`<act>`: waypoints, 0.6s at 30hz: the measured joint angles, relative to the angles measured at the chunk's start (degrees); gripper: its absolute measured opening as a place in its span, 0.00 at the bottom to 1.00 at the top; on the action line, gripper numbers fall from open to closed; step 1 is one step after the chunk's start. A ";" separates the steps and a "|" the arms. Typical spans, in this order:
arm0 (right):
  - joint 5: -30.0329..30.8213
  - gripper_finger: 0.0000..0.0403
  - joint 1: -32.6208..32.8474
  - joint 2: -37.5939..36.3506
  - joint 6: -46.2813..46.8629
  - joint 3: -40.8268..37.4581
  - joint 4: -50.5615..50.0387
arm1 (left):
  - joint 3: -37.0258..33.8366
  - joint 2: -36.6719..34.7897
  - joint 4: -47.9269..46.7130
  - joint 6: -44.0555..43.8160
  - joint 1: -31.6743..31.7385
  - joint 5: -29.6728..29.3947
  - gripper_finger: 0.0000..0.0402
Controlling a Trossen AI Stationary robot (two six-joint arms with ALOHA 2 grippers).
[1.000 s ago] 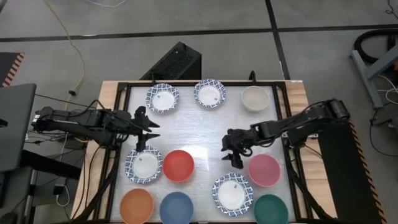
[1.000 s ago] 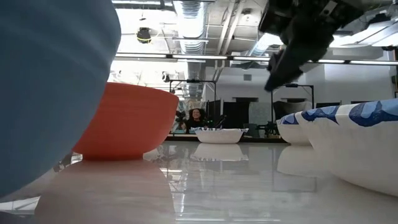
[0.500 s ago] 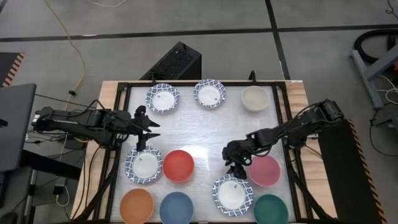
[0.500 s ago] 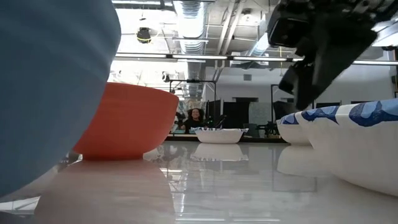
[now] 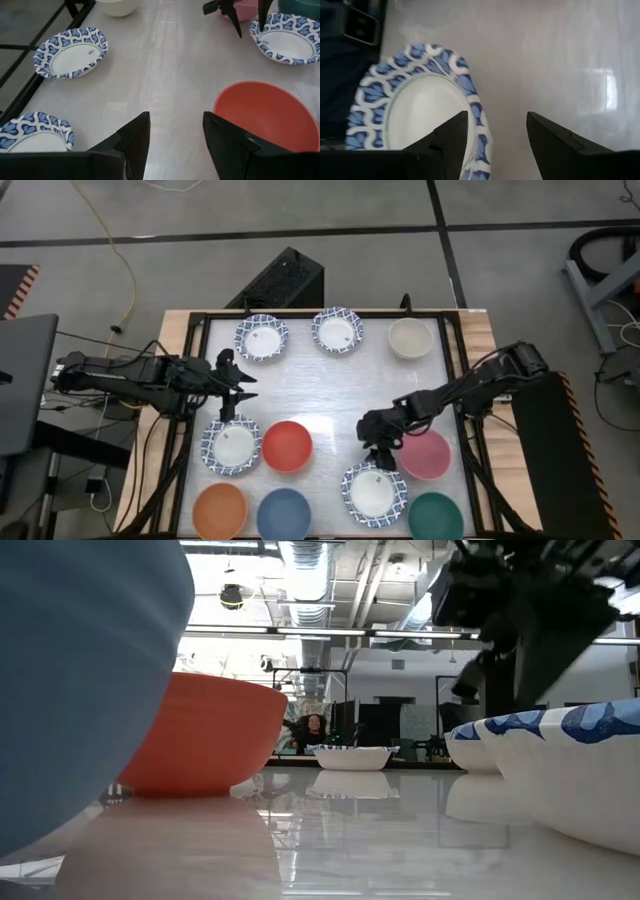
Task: Nest bowls inside each other
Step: Stack the blue patterned bowl into the blue patterned bowl
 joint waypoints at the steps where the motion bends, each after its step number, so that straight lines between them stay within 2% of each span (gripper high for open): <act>1: -0.01 0.55 0.13 0.73 0.00 0.00 -0.18 | 0.00 0.00 0.00 0.02 0.00 0.00 0.43; 8: -3.23 0.55 0.19 5.23 0.00 0.00 -0.34 | 0.00 0.00 -0.44 0.09 0.00 -0.09 0.43; 13: -4.23 0.55 0.25 5.41 -0.03 -0.02 -2.20 | 0.00 0.00 -0.75 0.09 0.00 -0.16 0.43; 16: -4.17 0.51 0.25 5.14 0.00 0.00 -3.33 | 0.00 -0.02 -1.01 0.09 0.00 -0.17 0.43; 18: -4.71 0.44 0.25 5.14 0.00 0.00 -3.41 | 0.00 0.00 -1.28 0.09 0.00 -1.04 0.43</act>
